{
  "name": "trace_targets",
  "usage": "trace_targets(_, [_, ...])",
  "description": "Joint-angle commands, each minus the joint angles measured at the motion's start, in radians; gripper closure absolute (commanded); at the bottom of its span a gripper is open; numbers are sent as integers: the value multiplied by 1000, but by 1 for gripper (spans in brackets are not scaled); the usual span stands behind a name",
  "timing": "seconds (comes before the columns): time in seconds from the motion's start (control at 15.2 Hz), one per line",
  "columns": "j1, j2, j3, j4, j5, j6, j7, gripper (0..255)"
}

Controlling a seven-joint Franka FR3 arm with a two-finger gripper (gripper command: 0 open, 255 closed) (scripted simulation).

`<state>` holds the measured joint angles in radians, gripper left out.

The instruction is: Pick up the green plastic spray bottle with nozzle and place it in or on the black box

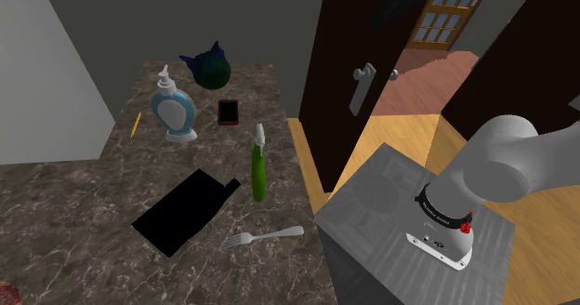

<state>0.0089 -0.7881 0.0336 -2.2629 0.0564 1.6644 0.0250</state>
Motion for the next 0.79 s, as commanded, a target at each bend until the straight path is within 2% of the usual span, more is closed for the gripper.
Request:
trace_targets(0.0, [0,0,0,0,0,0,0,0])
trace_targets(0.4, [1,-117,167,-195,58,141,218,0])
trace_targets(0.73, [6,-154,334,-302,119,260,411,0])
